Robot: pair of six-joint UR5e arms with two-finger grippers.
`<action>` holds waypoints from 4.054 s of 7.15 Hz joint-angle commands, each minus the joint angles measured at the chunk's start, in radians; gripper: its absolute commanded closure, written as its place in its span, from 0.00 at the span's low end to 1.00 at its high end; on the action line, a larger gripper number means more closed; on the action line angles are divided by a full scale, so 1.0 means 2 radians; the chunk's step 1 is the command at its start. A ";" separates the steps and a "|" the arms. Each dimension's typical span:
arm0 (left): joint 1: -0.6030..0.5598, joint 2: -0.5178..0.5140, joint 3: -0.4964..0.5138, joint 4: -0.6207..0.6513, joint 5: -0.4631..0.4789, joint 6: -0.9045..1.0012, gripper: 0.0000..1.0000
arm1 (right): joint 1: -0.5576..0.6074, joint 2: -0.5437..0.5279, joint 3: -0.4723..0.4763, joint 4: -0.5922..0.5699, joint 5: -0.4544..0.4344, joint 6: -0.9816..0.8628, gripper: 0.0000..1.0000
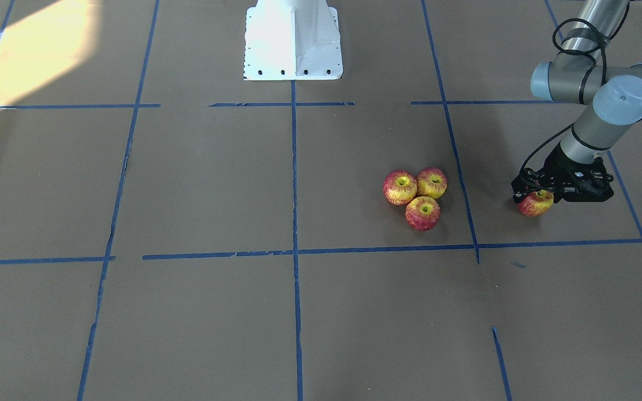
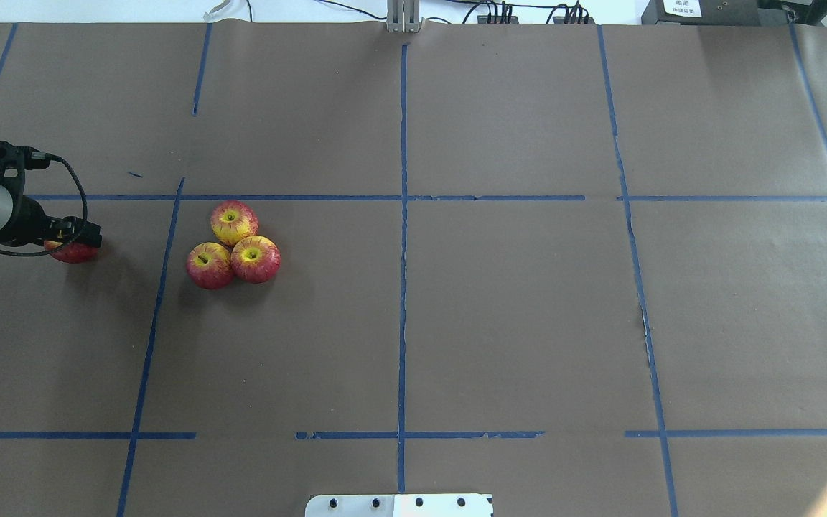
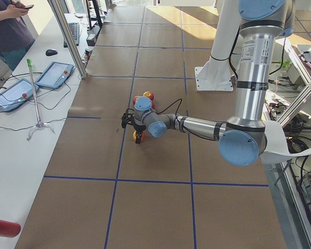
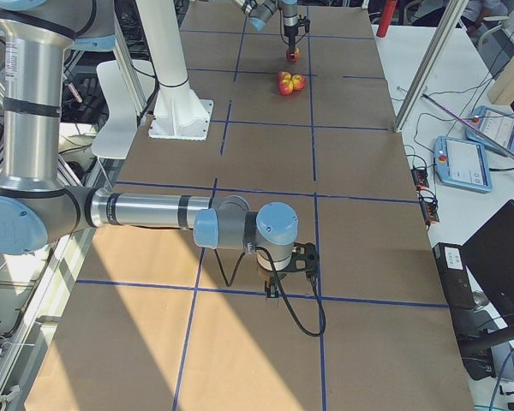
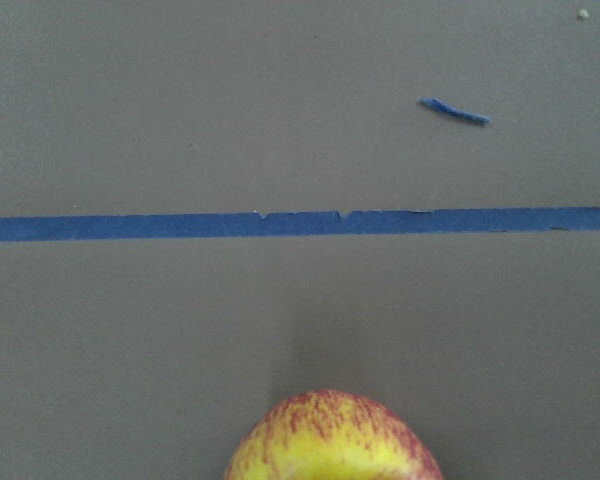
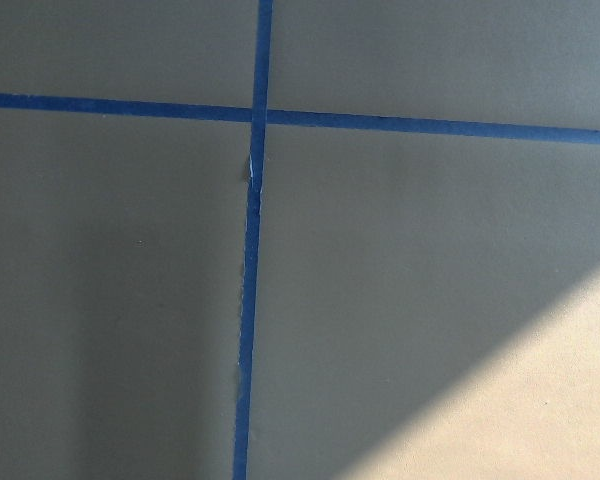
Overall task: Stack apples
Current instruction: 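Close the left gripper around the lone apple, then lift the apple with the left gripper and carry it toward the three-apple cluster, then lower the held apple onto the top of the three-apple cluster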
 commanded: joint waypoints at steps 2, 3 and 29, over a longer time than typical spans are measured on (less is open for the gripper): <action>0.001 -0.001 0.005 0.000 0.000 -0.001 0.01 | 0.000 0.000 0.000 0.000 0.000 0.000 0.00; 0.001 -0.001 0.004 -0.001 0.000 -0.001 0.19 | 0.000 0.000 0.000 0.000 0.000 0.001 0.00; 0.090 -0.163 -0.108 0.247 0.015 -0.144 0.87 | 0.000 0.000 0.000 0.000 0.000 0.000 0.00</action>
